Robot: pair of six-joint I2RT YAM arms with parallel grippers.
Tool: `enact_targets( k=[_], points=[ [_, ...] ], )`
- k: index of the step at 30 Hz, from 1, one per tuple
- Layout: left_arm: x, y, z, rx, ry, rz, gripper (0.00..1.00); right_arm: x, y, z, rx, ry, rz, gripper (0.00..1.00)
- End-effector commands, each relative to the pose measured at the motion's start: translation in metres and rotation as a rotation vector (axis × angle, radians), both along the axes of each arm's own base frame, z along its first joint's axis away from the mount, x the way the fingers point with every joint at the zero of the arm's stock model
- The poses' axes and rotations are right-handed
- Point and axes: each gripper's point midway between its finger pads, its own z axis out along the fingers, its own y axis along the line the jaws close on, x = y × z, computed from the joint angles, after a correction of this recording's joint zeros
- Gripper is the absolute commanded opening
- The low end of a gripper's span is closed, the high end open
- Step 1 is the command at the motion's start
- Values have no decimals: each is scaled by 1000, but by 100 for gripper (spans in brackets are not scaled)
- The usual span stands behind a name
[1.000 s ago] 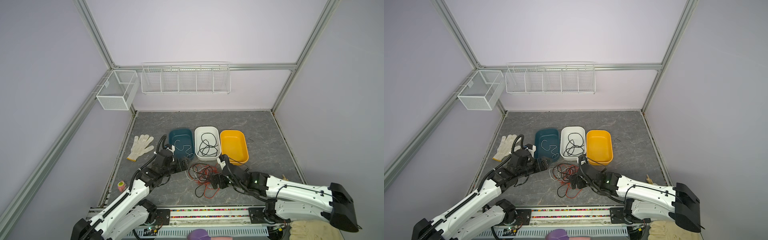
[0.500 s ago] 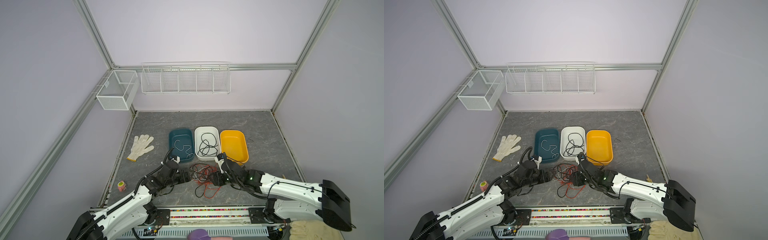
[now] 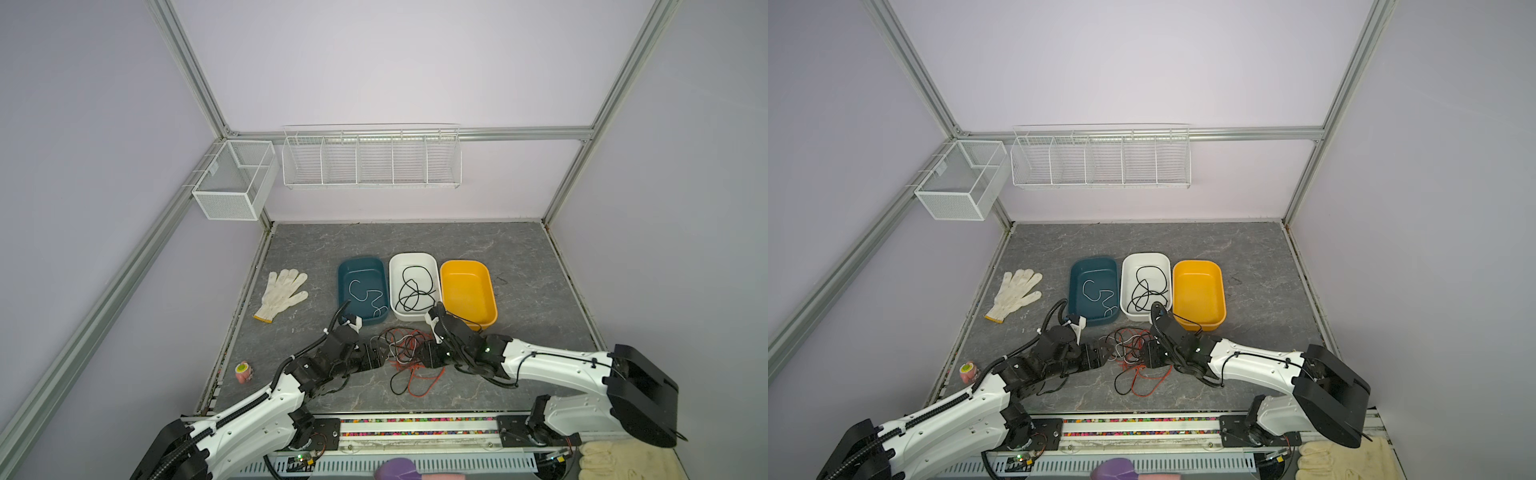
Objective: Untangle the cables
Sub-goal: 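Grasp a black wire with the right gripper while the left gripper pins the pile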
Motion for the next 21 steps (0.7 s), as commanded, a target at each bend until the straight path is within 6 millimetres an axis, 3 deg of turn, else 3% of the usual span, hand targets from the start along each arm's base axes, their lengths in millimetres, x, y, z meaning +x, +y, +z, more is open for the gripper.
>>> enact_targets(
  k=[1,9,14,18,21],
  points=[
    [2,0,-1,29,-52,-28,84,9,10,8,33,-8,-7,45],
    [0,5,-6,118,-113,-90,85,13,10,7,9,-25,3,24],
    [3,9,1,176,-156,-118,86,13,10,12,3,-37,16,16],
    [9,7,13,173,-193,-115,86,12,9,24,8,-69,44,7],
    [13,7,16,183,-206,-108,86,12,7,37,9,-112,65,6]
  ],
)
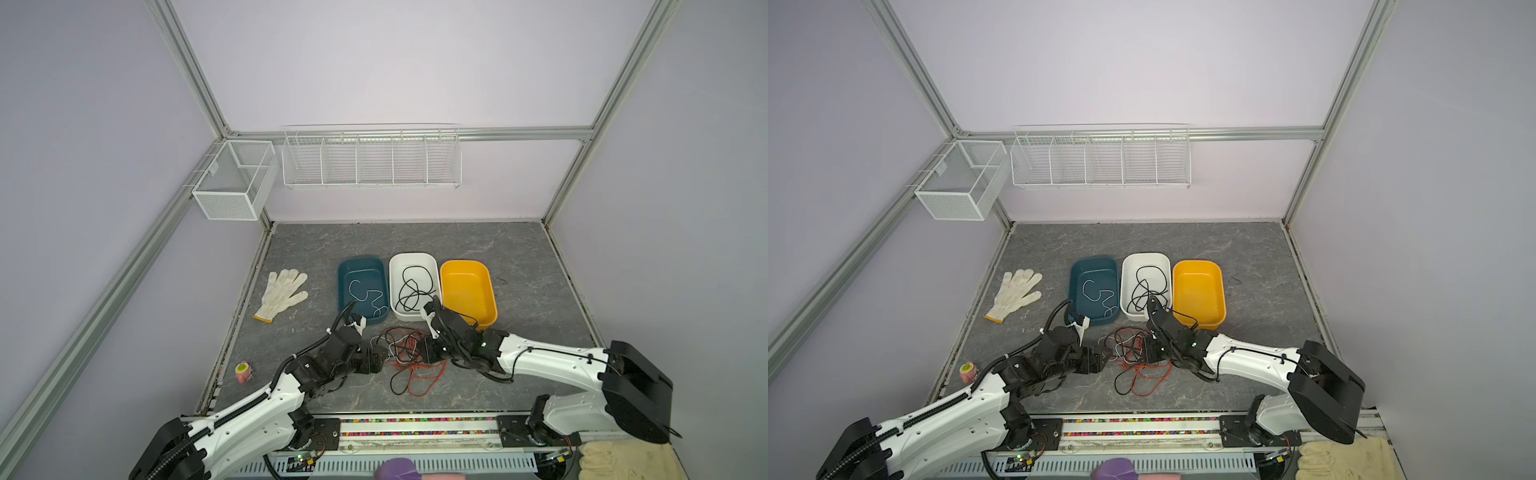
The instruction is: Untangle the cables
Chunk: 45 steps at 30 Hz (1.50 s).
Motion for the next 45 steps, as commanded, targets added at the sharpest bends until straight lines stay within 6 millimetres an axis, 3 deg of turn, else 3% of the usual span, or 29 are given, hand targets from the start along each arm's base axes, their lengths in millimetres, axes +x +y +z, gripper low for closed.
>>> enact_targets(
  k=[1,10,23,28,30,34,45],
  points=[
    [9,-2,14,14,-57,-3,86,2,-2,27,9,-75,31,6],
    [7,-11,5,7,-20,-35,86,-1,-14,76,28,-215,92,6],
    [7,-19,-1,-31,4,-34,86,-15,-8,141,144,-347,209,6],
    [6,-19,-5,-38,11,-27,86,-17,-13,154,143,-378,215,6],
    [6,-19,-6,-39,16,-26,86,-17,-13,171,165,-403,217,6],
    [5,-20,-10,-42,23,-25,86,-19,-18,182,168,-423,222,6],
    [7,-29,-23,-56,53,-27,86,-36,-41,216,238,-474,215,6]
  ],
)
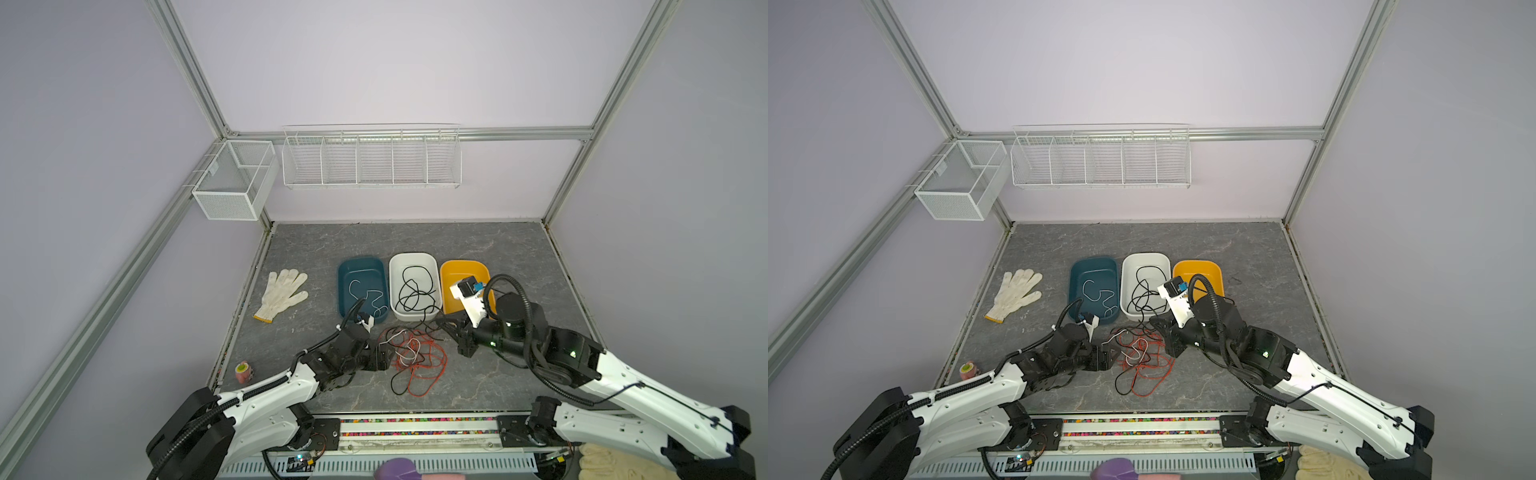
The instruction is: Untangle the cables
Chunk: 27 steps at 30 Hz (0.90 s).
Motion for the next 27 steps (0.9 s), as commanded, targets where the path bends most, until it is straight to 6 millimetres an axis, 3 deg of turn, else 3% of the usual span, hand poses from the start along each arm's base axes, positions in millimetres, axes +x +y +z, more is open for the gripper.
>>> enact_targets(
  k=[1,6,9,14,27],
  points=[
    [2,-8,1,-30,0,-3,86,-9,-7,15,24,-27,19,6],
    [2,-13,-2,-37,11,-11,85,-18,-14,21,60,-23,36,6],
    [0,-16,-5,-38,24,-27,75,-22,-19,23,69,-23,34,6],
    [-1,-17,-10,-27,37,-31,67,-25,-33,33,90,-48,13,6],
    [-1,-17,-19,11,60,-34,24,-27,-70,43,84,-102,-83,6]
  ],
)
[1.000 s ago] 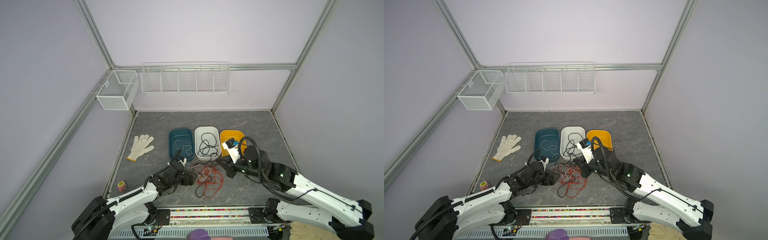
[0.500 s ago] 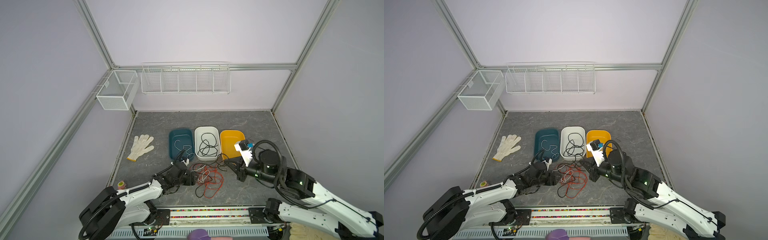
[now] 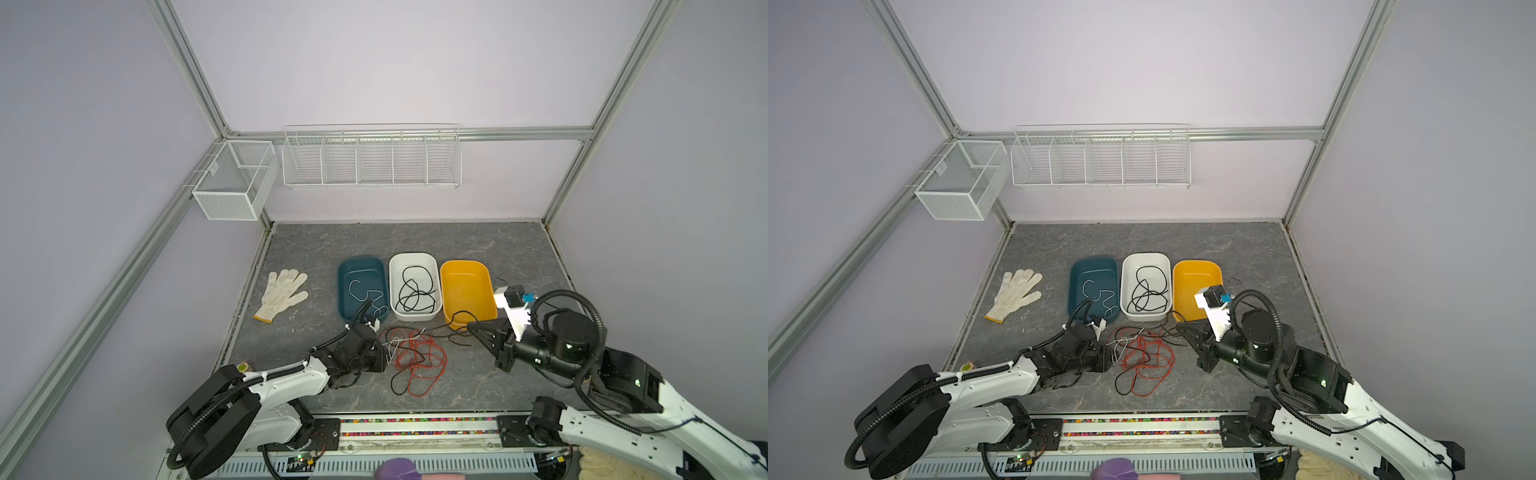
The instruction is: Untangle the cables
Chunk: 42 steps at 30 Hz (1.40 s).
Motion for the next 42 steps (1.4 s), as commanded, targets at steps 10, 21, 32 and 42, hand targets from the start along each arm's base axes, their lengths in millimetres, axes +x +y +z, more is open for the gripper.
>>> enact_targets(
  k=[10,21,32,42],
  points=[
    [-1,0,3,51,3,-39,0,28,-69,9,-60,-67,-348,6],
    [-3,-3,26,-23,-47,-59,0,41,-61,-6,-122,-45,-391,6],
    [-8,4,30,-31,-56,-47,0,55,-29,-13,-180,-52,-337,6],
    [-13,6,40,-67,-54,-38,2,101,34,-32,-242,24,-250,6]
  ],
)
